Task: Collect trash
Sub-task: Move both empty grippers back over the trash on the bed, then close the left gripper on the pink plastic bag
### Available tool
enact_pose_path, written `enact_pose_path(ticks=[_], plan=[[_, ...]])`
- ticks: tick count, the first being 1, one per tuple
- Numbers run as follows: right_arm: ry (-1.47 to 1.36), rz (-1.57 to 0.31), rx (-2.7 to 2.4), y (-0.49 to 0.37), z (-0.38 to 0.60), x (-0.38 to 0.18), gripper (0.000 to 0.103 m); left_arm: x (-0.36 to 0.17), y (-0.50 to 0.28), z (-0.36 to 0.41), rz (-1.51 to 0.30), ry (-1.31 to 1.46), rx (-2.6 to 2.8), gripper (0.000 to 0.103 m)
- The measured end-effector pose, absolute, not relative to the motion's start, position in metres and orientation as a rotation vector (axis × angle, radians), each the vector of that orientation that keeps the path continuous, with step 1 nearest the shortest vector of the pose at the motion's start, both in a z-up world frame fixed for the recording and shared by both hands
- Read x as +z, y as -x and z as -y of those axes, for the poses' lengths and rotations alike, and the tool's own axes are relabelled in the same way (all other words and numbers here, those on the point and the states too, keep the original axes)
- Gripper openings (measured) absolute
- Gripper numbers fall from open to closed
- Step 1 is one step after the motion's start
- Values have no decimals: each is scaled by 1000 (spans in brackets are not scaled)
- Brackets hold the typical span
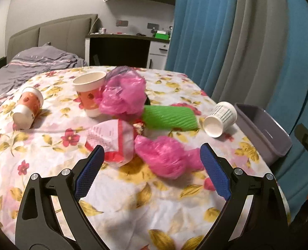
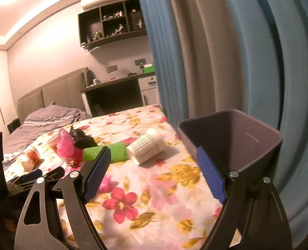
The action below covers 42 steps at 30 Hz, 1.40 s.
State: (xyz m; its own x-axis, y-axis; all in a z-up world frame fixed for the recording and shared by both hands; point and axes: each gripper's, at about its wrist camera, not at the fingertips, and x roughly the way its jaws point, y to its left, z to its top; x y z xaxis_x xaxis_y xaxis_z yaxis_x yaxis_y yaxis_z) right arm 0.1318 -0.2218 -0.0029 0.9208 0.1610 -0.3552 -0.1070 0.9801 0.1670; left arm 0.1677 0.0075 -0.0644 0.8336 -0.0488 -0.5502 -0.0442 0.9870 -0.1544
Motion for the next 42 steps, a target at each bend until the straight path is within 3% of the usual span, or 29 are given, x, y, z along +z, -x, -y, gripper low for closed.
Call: enact_pose_path(ticks=[4, 7, 15, 21, 30, 42], plan=[[-145, -381, 147, -133, 216, -2, 82, -70, -174, -3, -608, 160, -33, 91], [-143, -388, 148, -133, 216, -3, 82, -76, -184, 2, -641, 153, -62, 85], [-141, -403, 150, -142, 215, -6, 82, -98, -208, 5, -778, 177, -99, 44], [-145, -423, 155, -148, 213, -11, 82, -96, -205, 4, -757, 182, -111, 32], [-120, -436, 185, -150, 198, -11, 82, -66, -166, -16, -645, 229, -96, 31], [-86, -455, 299, -155, 141, -8, 82, -47, -128, -99, -561, 260, 118, 31]])
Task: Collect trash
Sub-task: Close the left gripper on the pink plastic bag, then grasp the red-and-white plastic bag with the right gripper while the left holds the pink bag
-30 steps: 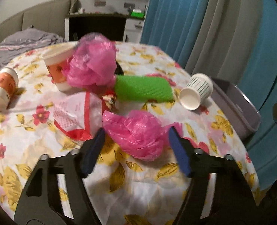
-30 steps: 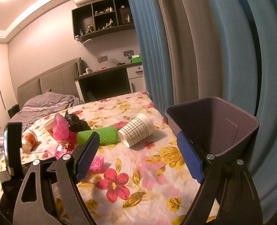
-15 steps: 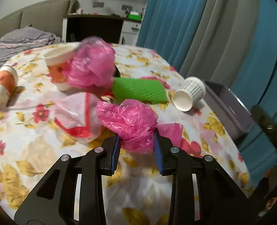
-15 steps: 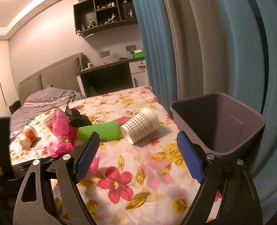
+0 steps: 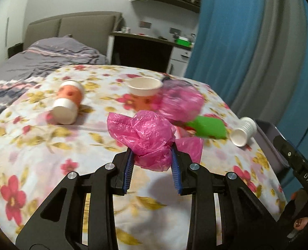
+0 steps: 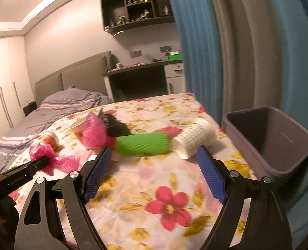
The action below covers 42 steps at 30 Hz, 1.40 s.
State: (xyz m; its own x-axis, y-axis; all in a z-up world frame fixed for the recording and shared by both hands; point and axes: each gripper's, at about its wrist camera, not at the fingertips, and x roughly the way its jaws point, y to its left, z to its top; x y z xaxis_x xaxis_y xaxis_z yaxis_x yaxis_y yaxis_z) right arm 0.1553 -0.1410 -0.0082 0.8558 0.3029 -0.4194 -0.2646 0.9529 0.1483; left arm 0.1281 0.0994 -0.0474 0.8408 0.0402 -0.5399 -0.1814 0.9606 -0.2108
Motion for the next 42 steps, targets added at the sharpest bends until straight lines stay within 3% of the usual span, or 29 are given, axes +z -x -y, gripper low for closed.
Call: enact_pose_path(ticks=[14, 28, 34, 36, 42], plan=[[-7, -634, 453, -202, 41, -41, 82, -47, -108, -160, -509, 302, 229, 31], [-16, -793, 489, -239, 6, -65, 82, -51, -99, -182, -496, 328, 243, 31], [-47, -867, 534, -245, 0, -74, 63, -57, -95, -184, -506, 333, 242, 31], [-56, -885, 544, -245, 0, -77, 47, -57, -94, -182, -508, 331, 237, 31], [-58, -882, 551, -236, 5, -76, 34, -56, -92, -180, -503, 329, 229, 31]])
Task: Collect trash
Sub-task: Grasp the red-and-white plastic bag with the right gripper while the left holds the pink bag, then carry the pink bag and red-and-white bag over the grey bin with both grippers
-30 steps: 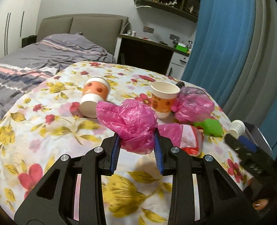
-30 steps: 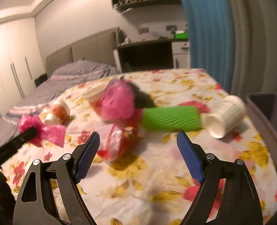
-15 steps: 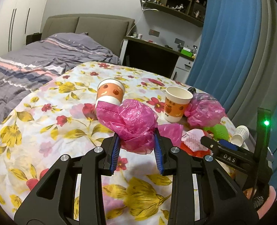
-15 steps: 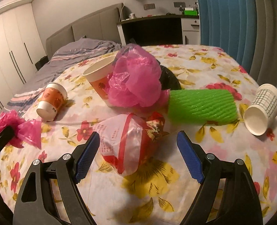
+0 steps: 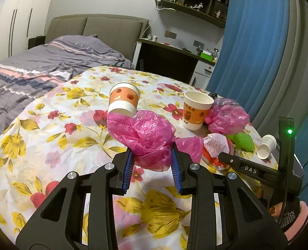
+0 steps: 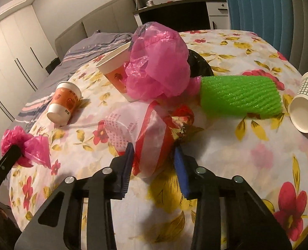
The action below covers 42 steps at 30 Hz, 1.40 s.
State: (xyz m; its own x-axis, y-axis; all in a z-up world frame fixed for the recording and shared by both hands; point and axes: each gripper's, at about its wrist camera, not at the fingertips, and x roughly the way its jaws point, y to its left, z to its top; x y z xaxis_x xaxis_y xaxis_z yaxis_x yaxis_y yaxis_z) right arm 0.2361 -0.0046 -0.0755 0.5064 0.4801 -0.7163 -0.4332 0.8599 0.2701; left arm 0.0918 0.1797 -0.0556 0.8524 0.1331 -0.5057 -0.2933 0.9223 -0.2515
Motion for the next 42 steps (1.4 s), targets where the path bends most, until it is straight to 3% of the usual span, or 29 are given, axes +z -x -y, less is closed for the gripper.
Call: enact_pose_path(ticks=[42], plan=[[-117, -540, 436, -135, 169, -8, 32, -19, -90, -68, -470, 168, 97, 31]])
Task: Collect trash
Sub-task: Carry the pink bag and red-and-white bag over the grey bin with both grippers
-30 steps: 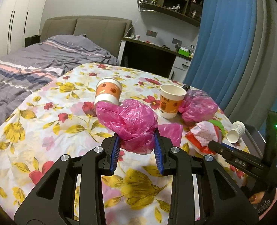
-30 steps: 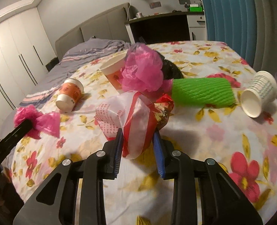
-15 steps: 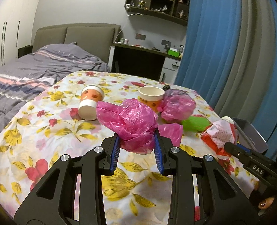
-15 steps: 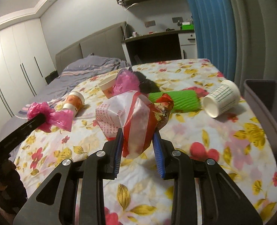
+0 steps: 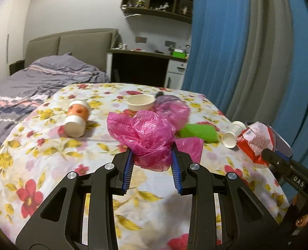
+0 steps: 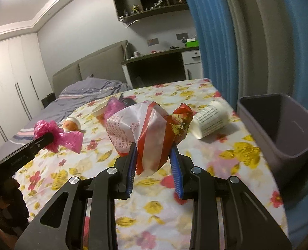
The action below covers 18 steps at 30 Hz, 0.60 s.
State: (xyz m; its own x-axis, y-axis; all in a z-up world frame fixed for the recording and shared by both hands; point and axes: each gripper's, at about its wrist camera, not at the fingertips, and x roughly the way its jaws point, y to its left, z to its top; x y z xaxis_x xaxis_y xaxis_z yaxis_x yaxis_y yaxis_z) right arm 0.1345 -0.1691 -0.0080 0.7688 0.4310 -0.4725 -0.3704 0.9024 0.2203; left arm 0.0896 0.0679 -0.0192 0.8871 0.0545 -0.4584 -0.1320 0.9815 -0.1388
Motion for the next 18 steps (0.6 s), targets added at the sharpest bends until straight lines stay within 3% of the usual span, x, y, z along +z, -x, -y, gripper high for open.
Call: enact_pose_path(ticks=[18], plan=[[-166, -445, 193, -147, 271, 4, 32, -2, -156, 46, -461, 92, -187, 31]])
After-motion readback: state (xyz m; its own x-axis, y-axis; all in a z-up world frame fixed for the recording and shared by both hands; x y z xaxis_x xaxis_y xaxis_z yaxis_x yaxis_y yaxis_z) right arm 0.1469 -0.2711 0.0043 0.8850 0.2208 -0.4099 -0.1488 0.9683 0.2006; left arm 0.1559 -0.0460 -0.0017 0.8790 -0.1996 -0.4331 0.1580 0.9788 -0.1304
